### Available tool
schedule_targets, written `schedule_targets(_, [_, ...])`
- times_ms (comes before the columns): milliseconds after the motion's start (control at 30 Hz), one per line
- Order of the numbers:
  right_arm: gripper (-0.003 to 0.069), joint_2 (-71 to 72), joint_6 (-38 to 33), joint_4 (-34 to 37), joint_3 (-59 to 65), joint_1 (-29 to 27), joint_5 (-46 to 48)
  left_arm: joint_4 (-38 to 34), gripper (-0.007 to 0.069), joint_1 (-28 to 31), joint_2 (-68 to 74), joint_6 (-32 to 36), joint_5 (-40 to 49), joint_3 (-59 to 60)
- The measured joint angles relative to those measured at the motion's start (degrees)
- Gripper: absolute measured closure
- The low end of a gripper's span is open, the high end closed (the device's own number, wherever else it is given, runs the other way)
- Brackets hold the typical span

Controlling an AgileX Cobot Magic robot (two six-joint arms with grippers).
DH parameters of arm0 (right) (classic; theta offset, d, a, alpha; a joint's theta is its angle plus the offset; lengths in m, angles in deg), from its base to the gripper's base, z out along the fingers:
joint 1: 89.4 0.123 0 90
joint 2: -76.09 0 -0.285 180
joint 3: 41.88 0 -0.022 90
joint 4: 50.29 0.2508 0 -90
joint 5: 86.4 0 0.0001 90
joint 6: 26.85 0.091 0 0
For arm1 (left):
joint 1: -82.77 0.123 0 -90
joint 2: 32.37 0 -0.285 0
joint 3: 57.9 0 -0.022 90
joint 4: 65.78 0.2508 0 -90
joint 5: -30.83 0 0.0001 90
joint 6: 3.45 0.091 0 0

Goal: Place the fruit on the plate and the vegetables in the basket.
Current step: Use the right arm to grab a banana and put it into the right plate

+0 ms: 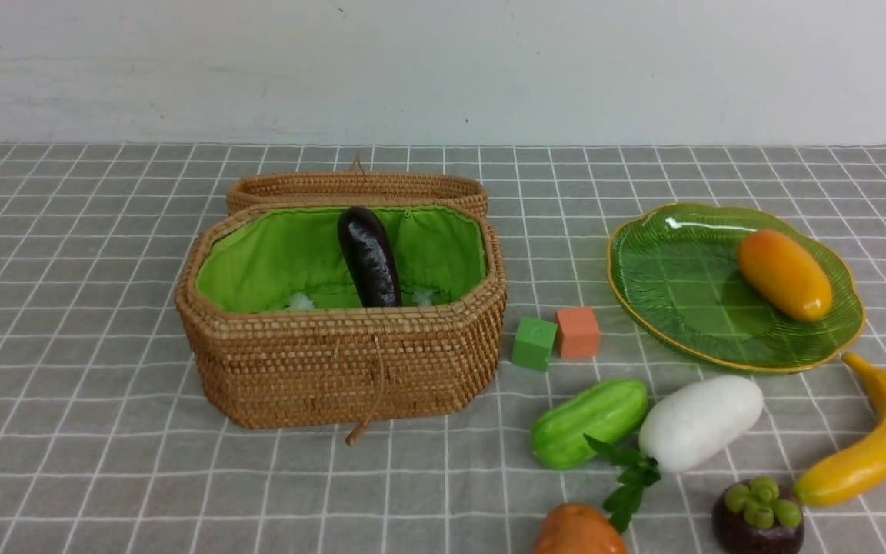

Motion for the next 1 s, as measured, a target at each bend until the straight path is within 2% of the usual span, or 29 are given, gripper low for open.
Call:
schedule_targets(367, [0.0417, 0.0, 0.0, -0.1, 0.0, 0.0, 0.0, 0.1, 0.0594, 0.0, 0.0, 0.0, 0.0, 0.0])
schedule_targets(667, [0.0417, 0.0, 0.0, -5.2, 0.0, 0.0, 0.0, 0.1, 0.0585, 0.0, 0.0, 0.0, 0.0, 0.0])
schedule_targets(1000, [0.0417, 0.0, 0.0, -5.8, 0.0, 0.0, 0.0, 0.1, 0.0574, 0.0, 0.0, 0.0, 0.0, 0.0])
